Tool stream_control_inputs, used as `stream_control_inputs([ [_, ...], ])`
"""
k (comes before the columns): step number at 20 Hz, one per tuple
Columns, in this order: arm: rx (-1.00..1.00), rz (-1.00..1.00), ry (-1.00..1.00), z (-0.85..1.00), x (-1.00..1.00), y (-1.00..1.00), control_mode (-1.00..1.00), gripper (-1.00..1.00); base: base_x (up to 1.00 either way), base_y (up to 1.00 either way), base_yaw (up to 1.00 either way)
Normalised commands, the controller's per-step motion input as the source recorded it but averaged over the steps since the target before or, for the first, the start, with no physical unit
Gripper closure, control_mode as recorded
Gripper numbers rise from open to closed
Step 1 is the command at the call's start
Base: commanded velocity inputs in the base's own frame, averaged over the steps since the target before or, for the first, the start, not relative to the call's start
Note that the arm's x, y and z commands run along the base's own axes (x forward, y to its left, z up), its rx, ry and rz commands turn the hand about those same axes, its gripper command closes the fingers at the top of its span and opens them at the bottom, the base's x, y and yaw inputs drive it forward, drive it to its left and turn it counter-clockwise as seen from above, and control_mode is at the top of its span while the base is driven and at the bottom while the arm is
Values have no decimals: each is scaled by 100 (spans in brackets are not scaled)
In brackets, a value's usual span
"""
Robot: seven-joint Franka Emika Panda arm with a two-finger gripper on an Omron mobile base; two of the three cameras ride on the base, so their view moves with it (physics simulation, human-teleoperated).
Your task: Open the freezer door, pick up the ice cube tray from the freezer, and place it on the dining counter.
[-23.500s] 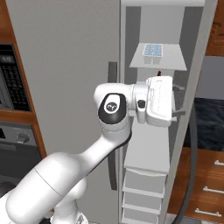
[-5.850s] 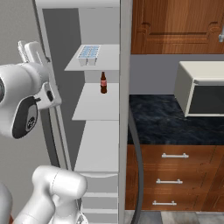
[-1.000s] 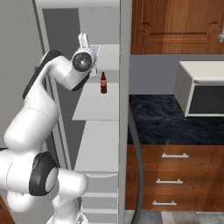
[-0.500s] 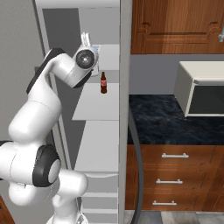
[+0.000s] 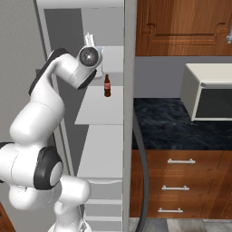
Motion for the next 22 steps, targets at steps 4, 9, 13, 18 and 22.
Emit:
stream_control_inputs([
  [4,0,0,6,0,13,0,-100,-100,0,0,0],
  [9,0,0,5,0,5,0,-100,-100,0,0,0],
  [13,0,0,0,-2,19,0,-100,-100,0,0,0],
  [18,0,0,0,-3,14,0,-100,-100,0,0,0],
  [22,0,0,0,-6,20,0,-100,-100,0,0,0],
])
